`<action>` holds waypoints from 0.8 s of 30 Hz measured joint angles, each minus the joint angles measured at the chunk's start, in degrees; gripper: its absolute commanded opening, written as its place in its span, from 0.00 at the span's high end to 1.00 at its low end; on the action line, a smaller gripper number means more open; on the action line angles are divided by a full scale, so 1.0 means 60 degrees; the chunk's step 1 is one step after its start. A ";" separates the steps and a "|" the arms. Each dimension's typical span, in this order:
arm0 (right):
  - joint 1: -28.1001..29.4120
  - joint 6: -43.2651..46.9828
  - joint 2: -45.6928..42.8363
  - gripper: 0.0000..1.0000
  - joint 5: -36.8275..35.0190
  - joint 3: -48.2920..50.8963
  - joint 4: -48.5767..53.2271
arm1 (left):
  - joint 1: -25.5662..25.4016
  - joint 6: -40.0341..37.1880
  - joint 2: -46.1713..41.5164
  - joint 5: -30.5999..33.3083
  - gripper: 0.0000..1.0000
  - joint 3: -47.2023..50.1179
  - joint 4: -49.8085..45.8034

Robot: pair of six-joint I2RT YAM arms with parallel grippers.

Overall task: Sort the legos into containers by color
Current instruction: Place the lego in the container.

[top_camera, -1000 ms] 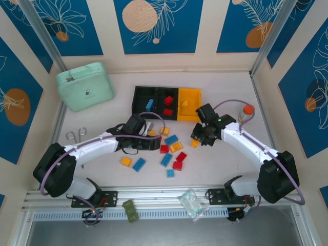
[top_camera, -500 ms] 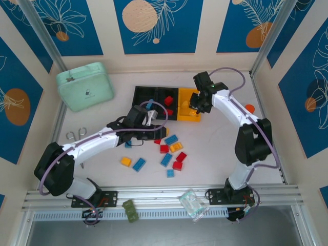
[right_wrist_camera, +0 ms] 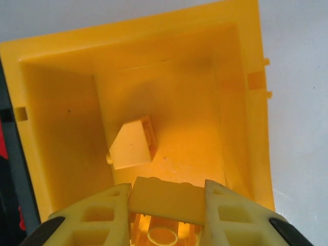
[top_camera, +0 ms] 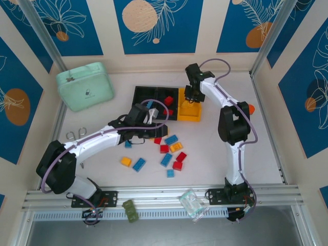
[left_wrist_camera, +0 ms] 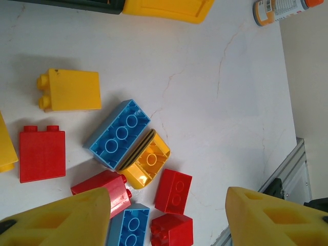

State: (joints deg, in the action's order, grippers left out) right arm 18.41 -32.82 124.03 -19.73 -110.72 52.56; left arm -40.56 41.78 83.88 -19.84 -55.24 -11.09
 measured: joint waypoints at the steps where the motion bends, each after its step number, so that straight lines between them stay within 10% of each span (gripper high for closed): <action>1: 0.0007 0.0047 0.0109 0.76 -0.0036 -0.0113 0.0044 | 0.0000 0.0000 0.0000 0.0033 0.39 0.0004 -0.0004; 24: 0.0441 0.0259 0.0718 0.51 -0.0295 -0.0714 0.0506 | 0.0004 0.0073 -0.0062 0.0211 0.39 0.0280 -0.0011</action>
State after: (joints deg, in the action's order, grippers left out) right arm 21.06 -31.27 128.33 -21.50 -115.00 55.59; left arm -40.53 42.22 83.50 -18.57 -53.56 -11.16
